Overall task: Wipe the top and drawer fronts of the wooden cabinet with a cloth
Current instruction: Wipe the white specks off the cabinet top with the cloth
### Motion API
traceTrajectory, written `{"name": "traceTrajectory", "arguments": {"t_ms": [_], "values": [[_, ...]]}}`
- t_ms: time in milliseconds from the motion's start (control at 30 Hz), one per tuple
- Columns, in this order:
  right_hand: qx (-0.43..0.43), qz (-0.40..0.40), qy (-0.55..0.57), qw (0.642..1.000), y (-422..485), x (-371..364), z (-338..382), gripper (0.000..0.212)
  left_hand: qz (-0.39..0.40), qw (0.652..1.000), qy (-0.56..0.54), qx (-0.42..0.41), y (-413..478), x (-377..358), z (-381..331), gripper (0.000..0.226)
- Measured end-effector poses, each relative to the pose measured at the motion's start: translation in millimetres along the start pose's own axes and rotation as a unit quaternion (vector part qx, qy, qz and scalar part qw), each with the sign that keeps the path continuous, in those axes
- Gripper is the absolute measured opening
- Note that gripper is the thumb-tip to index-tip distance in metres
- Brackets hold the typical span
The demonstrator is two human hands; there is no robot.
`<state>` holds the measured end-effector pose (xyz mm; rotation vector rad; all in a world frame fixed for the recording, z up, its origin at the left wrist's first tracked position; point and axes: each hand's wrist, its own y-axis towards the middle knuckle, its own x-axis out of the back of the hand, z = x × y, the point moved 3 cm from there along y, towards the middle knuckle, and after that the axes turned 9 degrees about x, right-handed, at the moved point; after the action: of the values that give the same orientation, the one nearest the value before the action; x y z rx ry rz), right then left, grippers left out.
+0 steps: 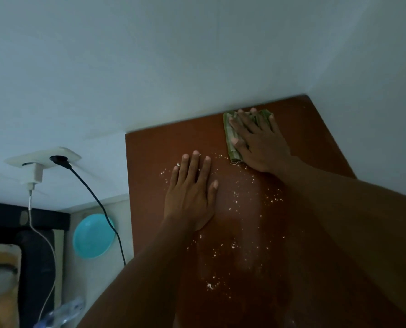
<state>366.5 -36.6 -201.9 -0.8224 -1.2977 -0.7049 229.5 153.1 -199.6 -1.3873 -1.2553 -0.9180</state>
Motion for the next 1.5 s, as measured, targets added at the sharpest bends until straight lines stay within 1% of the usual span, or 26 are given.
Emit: {"name": "traceTrajectory", "arguments": {"t_ms": [167, 333, 567, 700, 767, 900, 1033, 1167, 1267, 1367, 1500], "values": [[0.008, -0.002, 0.004, 1.000, -21, -2, 6, 0.063, 0.010, 1.000, -0.003, 0.005, -6, 0, -1, 0.065], [0.015, -0.006, 0.012, 1.000, -80, -9, 27, 0.062, 0.031, 0.999, -0.004, 0.015, -40, 2, -6, 0.070], [0.023, -0.006, 0.014, 1.000, -207, -26, 63, 0.062, 0.049, 0.998, 0.003, 0.049, -136, -12, -24, 0.070], [0.034, -0.019, 0.022, 0.999, -280, -38, 85, 0.061, 0.044, 0.997, -0.004, 0.067, -202, -30, -40, 0.075], [0.036, -0.028, 0.023, 0.999, -310, -44, 93, 0.060, 0.043, 0.997, -0.010, 0.071, -231, -41, -47, 0.074], [0.033, -0.042, 0.029, 0.998, -355, -55, 105, 0.058, 0.037, 0.996, -0.014, 0.078, -278, -56, -59, 0.079], [0.035, -0.084, 0.054, 0.994, -388, -59, 116, 0.054, 0.040, 0.996, -0.016, 0.082, -309, -62, -63, 0.082], [0.057, -0.195, 0.099, 0.974, -417, -61, 123, 0.045, 0.050, 0.995, -0.021, 0.079, -321, -63, -67, 0.082], [0.061, -0.244, 0.087, 0.964, -422, -44, 123, 0.037, 0.056, 0.995, -0.021, 0.077, -320, -60, -71, 0.072], [0.083, -0.257, 0.092, 0.959, -412, -16, 113, 0.034, 0.067, 0.995, -0.027, 0.066, -311, -55, -81, 0.067], [0.051, -0.263, 0.083, 0.960, -382, 5, 84, 0.032, 0.074, 0.996, -0.022, 0.052, -279, -40, -94, 0.067]]}}
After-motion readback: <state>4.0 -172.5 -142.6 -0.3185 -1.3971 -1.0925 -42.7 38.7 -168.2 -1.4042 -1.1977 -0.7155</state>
